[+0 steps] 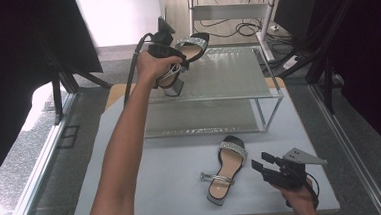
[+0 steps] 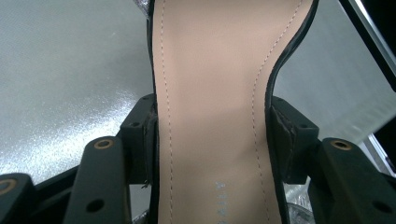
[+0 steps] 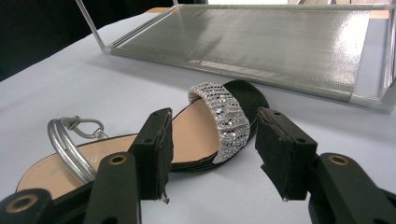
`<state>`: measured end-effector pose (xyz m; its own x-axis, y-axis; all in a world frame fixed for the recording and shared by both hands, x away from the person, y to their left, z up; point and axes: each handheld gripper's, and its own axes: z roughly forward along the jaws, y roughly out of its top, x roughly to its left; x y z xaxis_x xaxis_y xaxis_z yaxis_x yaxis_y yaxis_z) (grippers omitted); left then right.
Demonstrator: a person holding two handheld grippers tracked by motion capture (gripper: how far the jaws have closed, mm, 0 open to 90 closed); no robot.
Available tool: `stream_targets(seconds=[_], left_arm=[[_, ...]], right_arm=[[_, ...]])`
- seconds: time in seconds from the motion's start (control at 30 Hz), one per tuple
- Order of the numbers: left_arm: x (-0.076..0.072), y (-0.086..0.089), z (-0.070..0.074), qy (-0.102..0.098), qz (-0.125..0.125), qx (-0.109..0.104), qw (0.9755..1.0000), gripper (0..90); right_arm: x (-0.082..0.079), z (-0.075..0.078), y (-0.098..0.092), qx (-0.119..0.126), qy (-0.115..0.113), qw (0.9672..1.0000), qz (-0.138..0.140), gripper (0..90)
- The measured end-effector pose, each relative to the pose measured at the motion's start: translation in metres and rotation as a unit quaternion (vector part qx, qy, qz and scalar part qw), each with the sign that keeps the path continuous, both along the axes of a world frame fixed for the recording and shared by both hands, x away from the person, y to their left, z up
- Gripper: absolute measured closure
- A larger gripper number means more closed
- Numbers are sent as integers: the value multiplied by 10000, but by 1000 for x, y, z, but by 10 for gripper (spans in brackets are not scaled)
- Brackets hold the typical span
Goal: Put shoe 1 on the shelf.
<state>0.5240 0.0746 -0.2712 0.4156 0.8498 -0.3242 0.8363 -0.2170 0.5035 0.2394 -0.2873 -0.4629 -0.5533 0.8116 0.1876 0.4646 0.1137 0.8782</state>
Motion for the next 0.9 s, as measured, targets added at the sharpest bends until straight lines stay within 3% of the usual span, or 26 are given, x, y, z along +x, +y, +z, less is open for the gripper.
stream_targets(seconds=[0.13, 0.43, 0.63, 0.83, 0.87, 0.9], left_arm=[[7, -2, -6, 43, 139, -11, 9999, 426], [21, -8, -24, 190, 366, 213, 9989, 424], [26, -10, -28, 254, 538, 254, 9979, 422], [28, -14, -35, 280, 566, 369, 9973, 416], [28, -15, -37, 294, 610, 310, 9972, 412], [29, -17, -40, 317, 546, 395, 9972, 416]], right_arm=[[0, 1, -1, 19, -12, 10000, -6, 464], [0, 0, -1, 0, -41, 9999, -101, 464], [-2, 0, -1, 3, -62, 9999, -87, 465], [-3, 1, 0, 21, -103, 9998, -157, 464], [-3, 2, 0, 31, -106, 9998, -161, 464], [-3, 2, -1, 31, -110, 9998, -168, 465]])
